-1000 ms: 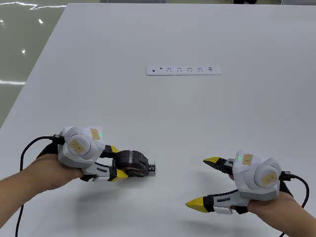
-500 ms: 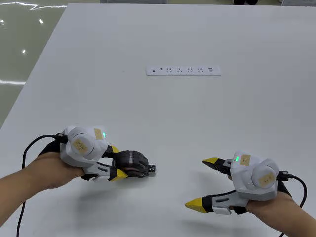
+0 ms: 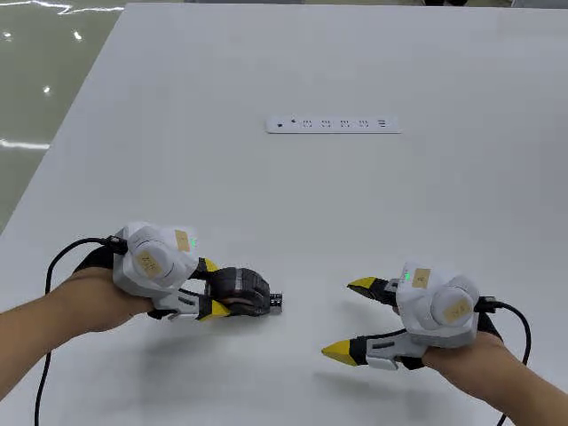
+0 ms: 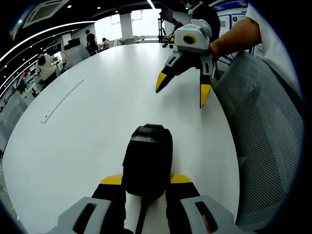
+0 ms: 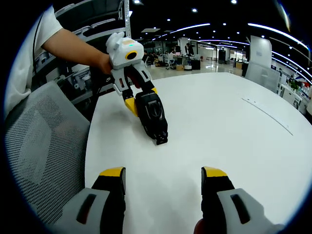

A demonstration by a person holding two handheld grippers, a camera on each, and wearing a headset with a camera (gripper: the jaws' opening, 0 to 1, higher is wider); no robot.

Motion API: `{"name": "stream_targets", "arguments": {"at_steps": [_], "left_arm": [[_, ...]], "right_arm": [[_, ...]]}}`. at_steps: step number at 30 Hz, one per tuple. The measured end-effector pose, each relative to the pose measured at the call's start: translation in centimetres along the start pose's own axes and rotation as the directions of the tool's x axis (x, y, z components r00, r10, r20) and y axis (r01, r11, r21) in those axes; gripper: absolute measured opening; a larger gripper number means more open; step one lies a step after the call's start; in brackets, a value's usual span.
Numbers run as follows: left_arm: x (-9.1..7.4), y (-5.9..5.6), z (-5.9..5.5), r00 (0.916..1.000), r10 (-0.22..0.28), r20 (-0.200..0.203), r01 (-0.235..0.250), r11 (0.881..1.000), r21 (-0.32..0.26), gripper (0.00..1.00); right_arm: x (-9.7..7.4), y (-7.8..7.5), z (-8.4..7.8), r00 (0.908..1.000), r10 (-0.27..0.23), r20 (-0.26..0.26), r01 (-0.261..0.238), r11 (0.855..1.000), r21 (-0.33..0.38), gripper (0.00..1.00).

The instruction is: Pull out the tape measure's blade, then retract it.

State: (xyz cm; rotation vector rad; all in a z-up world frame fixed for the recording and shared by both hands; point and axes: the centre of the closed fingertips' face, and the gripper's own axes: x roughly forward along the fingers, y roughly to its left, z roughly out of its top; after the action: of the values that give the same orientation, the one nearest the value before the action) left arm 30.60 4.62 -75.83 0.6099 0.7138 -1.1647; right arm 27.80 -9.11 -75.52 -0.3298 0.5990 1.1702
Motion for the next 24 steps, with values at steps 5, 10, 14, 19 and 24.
{"name": "stream_targets", "arguments": {"at_steps": [5,10,14,19,24], "left_arm": [[0.0,-0.1,0.0,1.0,0.005,-0.008,-0.005,1.0,0.008,0.28],[0.0,0.0,-0.1,0.9999,0.005,-0.011,-0.005,1.0,0.018,0.27],[0.1,0.0,-0.1,0.9999,0.003,-0.016,-0.003,0.999,0.035,0.27],[0.1,0.0,-0.2,0.9999,-0.001,-0.014,0.001,0.999,0.035,0.27],[0.1,0.0,-0.2,0.9999,-0.004,-0.017,0.004,0.999,0.039,0.27]], "right_arm": [[1.2,-0.1,0.5,0.9999,0.014,-0.001,-0.014,1.0,-0.011,0.54],[2.3,0.2,0.5,0.9991,0.038,-0.021,-0.039,0.999,-0.037,0.49],[2.8,0.4,0.4,0.9982,0.048,-0.035,-0.05,0.997,-0.054,0.45],[3.4,0.3,1.0,0.9979,0.062,-0.019,-0.063,0.997,-0.047,0.42],[4.2,0.2,1.7,0.9977,0.068,0.003,-0.067,0.996,-0.064,0.35]]}}
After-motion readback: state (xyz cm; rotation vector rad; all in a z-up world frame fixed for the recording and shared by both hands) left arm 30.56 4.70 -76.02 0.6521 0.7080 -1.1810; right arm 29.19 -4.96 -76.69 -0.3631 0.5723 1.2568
